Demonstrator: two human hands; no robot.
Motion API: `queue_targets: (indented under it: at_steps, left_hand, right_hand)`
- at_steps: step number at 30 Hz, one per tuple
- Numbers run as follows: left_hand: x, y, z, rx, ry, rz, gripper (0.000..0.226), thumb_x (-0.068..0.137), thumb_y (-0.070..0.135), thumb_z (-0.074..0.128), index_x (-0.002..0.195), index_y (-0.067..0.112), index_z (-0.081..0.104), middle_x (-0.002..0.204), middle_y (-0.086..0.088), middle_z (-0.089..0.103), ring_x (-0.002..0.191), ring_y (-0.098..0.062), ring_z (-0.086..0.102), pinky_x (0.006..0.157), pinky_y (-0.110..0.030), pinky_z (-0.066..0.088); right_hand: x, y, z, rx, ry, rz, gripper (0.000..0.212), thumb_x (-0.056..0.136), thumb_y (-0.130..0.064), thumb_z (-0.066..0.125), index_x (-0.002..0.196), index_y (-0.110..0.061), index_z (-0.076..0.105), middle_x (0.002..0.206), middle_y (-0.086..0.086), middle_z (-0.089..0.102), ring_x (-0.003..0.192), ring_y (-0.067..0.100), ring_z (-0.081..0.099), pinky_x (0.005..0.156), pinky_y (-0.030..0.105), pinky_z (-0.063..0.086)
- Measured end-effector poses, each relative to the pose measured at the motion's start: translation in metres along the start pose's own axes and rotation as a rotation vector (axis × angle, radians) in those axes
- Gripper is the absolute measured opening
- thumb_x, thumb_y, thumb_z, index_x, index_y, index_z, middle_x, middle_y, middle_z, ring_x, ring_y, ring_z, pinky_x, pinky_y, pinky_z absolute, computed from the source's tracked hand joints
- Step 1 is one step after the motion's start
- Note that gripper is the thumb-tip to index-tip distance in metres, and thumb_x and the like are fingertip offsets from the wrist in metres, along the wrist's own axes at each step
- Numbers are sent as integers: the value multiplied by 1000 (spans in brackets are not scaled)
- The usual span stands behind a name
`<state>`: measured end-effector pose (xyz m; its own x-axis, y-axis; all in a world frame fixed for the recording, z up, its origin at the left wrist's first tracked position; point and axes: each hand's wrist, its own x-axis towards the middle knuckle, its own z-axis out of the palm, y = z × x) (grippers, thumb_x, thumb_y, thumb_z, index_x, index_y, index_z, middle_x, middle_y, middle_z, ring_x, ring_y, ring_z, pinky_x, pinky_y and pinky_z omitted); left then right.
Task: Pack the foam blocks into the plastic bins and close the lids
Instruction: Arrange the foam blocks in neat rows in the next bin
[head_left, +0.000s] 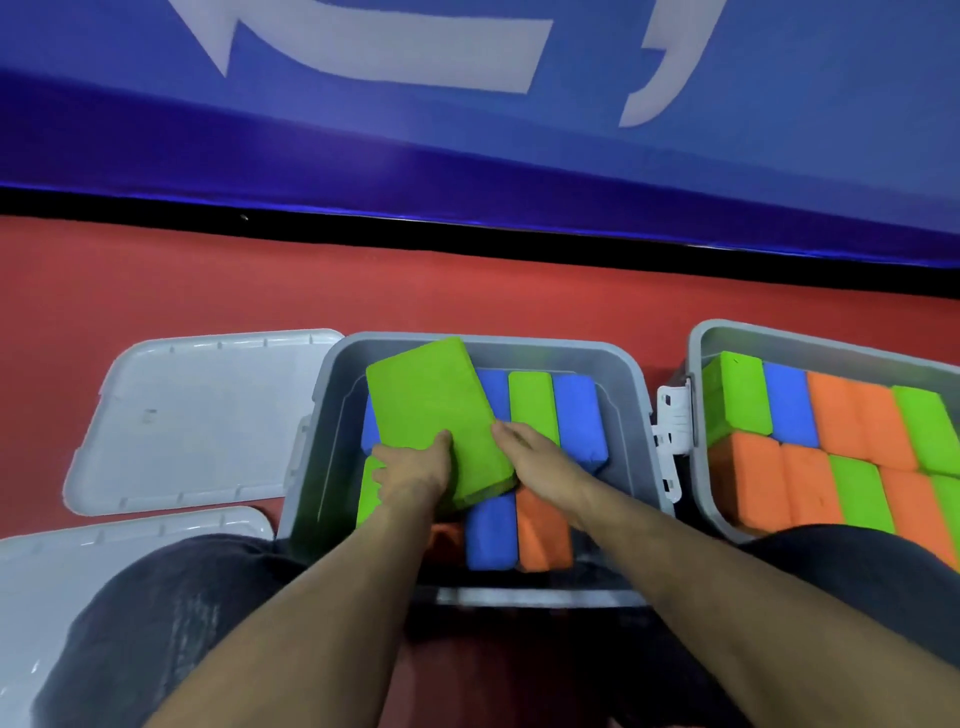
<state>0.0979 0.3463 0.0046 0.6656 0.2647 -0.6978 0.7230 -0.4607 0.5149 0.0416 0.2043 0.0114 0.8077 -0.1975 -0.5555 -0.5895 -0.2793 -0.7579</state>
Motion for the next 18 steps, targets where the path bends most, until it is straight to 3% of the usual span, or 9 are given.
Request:
queue_targets:
  at_steps: [1,2,5,7,8,10,13,15,18]
  left_hand:
    - [-5,5,-2,-45,-24,14,105,90,53,67,156,0,7,156,-28,32,143,-41,35,115,-43,29]
    - [-14,13,-5,-91,-55,62,105,91,53,66,158,3,3,157,-27,32,144,-40,35,116,-42,28]
    - [-48,37,-7,-98,-171,215,94,93,64,54,161,34,-3,162,-25,22,146,-38,33,119,-44,25]
    - [-68,52,-3,-81,-323,265,97,78,88,46,158,47,10,165,-15,17,142,-38,39,115,-52,37]
    - [-75,57,1,-116,-418,274,109,63,98,47,156,50,20,165,-5,21,137,-36,47,103,-58,48]
    - [-93,61,6,-175,-592,310,112,51,102,49,148,46,42,154,5,43,120,-28,64,76,-55,61]
    - [-137,66,3,-155,-831,337,82,82,87,39,133,27,62,122,-4,73,102,-27,74,75,-38,64]
    - [-143,64,9,-130,-887,325,87,80,87,44,132,20,63,118,-11,74,93,-34,76,74,-34,63]
    - [-146,60,16,-77,-860,308,120,58,95,60,145,14,50,145,-18,55,84,-38,77,67,-33,63]
  right_hand:
    - [-7,-11,-6,75,19,-9,46,99,-61,48,126,-25,61,108,-13,64,102,7,61,85,23,48]
    - [-14,-24,-13,139,34,-25,48,95,-62,54,129,-28,59,111,-10,65,97,4,61,82,23,49]
    - [-31,-48,-43,132,166,-173,79,62,-86,69,128,-43,61,128,2,60,112,8,63,104,34,51]
    - [-51,-53,-69,68,267,-270,72,67,-74,77,131,-45,59,131,1,49,119,8,57,110,31,44]
    - [-65,-56,-81,64,310,-302,70,73,-64,79,135,-44,55,132,0,47,121,8,56,110,29,43]
    - [-85,-52,-102,187,364,-351,74,79,-49,82,142,-37,46,139,-3,49,119,9,60,105,32,49]
    - [-100,-42,-119,433,400,-349,73,81,-37,84,142,-24,48,141,-6,57,115,10,67,101,43,55]
    - [-104,-35,-125,468,406,-322,69,80,-42,84,139,-27,53,138,-6,61,120,10,65,101,47,55]
    - [-114,-31,-129,459,340,-234,66,83,-47,79,140,-34,49,132,-4,65,112,8,68,88,44,60]
